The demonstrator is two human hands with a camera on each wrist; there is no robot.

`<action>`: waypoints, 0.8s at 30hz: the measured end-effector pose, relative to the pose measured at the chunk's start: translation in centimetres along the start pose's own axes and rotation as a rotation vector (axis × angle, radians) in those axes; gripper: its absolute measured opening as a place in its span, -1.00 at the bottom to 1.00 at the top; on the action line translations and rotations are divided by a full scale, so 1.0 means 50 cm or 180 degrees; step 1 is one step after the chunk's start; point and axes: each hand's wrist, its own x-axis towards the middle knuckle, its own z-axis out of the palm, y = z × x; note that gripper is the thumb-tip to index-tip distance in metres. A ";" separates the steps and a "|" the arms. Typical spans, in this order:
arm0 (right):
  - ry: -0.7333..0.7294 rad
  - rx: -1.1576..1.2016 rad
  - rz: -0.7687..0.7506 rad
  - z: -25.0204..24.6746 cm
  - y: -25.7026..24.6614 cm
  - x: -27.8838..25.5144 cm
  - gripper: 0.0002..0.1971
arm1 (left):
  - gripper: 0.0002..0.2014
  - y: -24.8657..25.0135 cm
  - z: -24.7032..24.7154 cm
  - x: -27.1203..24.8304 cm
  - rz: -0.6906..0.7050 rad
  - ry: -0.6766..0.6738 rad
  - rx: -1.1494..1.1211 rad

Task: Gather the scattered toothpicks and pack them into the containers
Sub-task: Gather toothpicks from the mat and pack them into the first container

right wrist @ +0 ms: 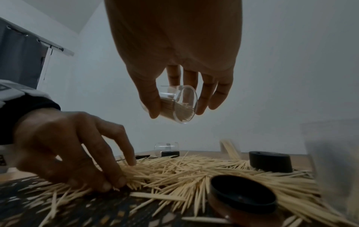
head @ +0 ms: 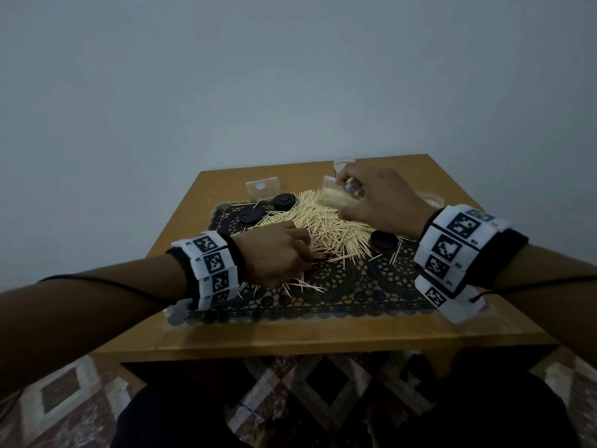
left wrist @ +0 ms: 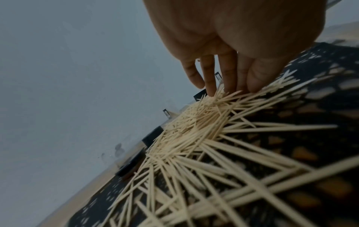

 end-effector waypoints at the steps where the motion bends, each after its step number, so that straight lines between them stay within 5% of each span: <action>1: -0.0046 0.0000 -0.0006 0.008 -0.002 0.001 -0.48 | -0.51 -0.003 0.005 -0.004 0.0013 0.0046 0.0032; 5: -0.0212 0.0027 -0.0073 0.038 -0.007 0.003 -0.49 | -0.67 -0.003 0.014 -0.020 -0.0266 0.0585 -0.0736; 9: -0.0200 -0.0091 -0.0112 0.062 -0.002 0.005 -0.53 | -0.83 0.016 0.007 -0.030 -0.1299 0.0911 -0.1650; 13: -0.0127 -0.0219 -0.0128 0.081 0.011 0.006 -0.57 | -0.42 0.041 -0.002 -0.015 -0.2277 0.0161 -0.1782; 16: 0.0000 -0.0159 -0.0100 0.085 0.020 0.008 -0.56 | -0.27 0.059 0.001 0.018 -0.2564 -0.0167 -0.1699; 20: 0.0130 -0.0127 -0.0106 0.086 0.030 0.012 -0.56 | -0.23 0.063 0.010 0.052 -0.2952 -0.0607 -0.1417; 24: -0.0006 -0.0036 -0.0233 0.089 0.028 0.009 -0.56 | -0.41 0.035 0.011 0.047 -0.2877 -0.0491 -0.1421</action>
